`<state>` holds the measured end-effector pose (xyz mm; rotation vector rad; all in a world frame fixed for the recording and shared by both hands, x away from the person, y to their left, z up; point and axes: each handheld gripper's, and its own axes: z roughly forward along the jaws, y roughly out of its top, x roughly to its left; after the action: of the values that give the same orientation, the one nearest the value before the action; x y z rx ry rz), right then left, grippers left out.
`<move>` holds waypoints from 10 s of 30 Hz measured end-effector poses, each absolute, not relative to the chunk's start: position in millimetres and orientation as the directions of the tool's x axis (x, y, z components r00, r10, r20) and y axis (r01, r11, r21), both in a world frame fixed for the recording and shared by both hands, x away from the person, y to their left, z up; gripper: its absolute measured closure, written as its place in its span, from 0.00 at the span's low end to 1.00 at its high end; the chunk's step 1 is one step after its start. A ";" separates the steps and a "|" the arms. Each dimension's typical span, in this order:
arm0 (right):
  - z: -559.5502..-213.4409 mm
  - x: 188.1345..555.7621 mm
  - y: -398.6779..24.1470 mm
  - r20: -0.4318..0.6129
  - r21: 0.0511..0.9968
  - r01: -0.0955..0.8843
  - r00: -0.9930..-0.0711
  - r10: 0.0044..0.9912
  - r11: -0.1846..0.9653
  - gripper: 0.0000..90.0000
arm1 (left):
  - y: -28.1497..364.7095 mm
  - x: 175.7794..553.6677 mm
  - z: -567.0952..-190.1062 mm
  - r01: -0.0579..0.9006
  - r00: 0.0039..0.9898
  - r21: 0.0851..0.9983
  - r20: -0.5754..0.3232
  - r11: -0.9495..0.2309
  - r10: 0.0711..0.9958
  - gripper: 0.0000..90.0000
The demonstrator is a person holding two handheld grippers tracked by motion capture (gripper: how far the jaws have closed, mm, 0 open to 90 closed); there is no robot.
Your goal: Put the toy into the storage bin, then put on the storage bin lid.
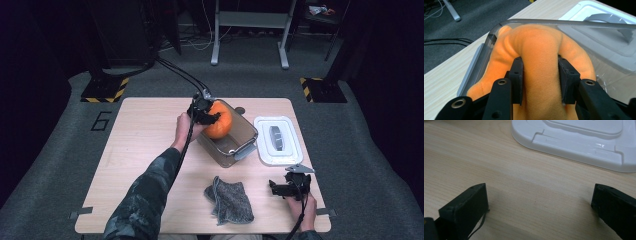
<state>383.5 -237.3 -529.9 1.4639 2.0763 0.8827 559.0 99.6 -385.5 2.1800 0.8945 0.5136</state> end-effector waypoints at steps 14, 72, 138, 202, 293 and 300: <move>-530.2 383.6 -237.1 0.002 0.722 0.652 -0.335 0.942 0.230 0.00 | 95.6 564.4 -393.3 0.473 0.675 0.710 0.089 -0.522 0.733 0.63; -529.9 383.0 -236.7 0.007 0.718 0.658 -0.330 0.944 0.225 0.00 | 190.1 505.4 -374.9 0.493 0.605 0.816 -0.070 -0.304 0.793 0.10; -484.9 434.1 -244.6 0.013 0.717 0.663 -0.320 0.947 0.214 0.04 | 243.3 453.0 -528.8 0.593 0.487 0.718 0.040 -0.363 0.873 0.04; -476.9 535.7 -238.1 0.056 0.709 0.697 -0.200 0.978 0.102 0.75 | 240.9 451.0 -528.7 0.574 0.483 0.731 0.061 -0.369 0.873 0.06; -336.9 528.2 -146.5 0.073 0.765 0.553 -0.583 0.809 0.329 0.75 | 240.2 450.4 -528.5 0.578 0.481 0.733 0.048 -0.358 0.875 0.07; -339.9 531.0 -128.9 0.070 0.761 0.539 -0.621 0.781 0.361 0.75 | 240.2 450.4 -528.6 0.578 0.481 0.733 0.047 -0.357 0.875 0.07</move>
<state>531.0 -128.9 -339.9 1.1677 2.3226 1.1240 450.4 240.2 -528.6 2.0707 1.1961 0.5812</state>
